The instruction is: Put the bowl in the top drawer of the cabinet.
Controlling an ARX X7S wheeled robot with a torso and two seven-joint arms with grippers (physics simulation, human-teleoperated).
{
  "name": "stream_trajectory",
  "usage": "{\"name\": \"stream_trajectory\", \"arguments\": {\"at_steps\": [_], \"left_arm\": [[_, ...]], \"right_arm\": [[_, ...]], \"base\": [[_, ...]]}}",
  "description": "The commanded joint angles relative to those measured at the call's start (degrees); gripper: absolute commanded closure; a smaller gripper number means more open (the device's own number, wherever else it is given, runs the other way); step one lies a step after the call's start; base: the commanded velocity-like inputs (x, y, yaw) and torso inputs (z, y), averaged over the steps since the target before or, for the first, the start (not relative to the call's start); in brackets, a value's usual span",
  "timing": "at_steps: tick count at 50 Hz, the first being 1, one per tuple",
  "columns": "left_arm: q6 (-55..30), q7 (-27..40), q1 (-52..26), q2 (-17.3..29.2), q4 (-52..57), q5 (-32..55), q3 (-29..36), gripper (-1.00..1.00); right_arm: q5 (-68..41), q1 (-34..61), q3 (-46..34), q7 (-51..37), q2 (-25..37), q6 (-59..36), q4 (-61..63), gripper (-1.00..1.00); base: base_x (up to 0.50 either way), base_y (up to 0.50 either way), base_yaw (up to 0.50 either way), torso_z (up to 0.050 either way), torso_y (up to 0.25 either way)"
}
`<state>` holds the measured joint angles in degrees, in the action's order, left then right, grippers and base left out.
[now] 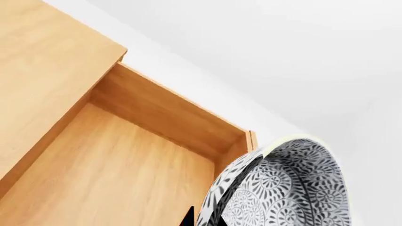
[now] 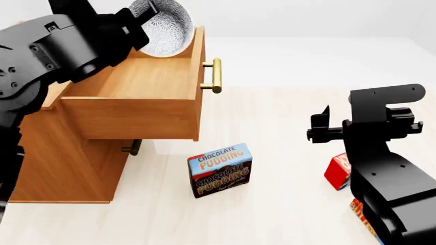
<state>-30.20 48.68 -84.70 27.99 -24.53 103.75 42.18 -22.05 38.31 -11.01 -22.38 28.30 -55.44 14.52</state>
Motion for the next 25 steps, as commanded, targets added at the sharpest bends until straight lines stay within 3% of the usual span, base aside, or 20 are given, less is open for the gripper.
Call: {"name": "stream_trajectory", "arguments": {"at_steps": [1, 25], "left_arm": [[0.4, -4.6, -3.2, -4.5, -13.4, -2.7, 1.8, 1.0], [-0.6, -11.8, -7.3, -9.6, -30.2, -1.8, 1.7, 1.0]], "right_arm": [[-0.5, -1.2, 1.1, -0.1, 0.6, 0.2, 0.6, -1.0], [-0.1, -1.9, 0.8, 0.0, 0.9, 1.3, -0.4, -1.0]], "base": [[0.0, 0.0, 0.0, 0.0, 0.0], [0.0, 0.0, 0.0, 0.0, 0.0]]}}
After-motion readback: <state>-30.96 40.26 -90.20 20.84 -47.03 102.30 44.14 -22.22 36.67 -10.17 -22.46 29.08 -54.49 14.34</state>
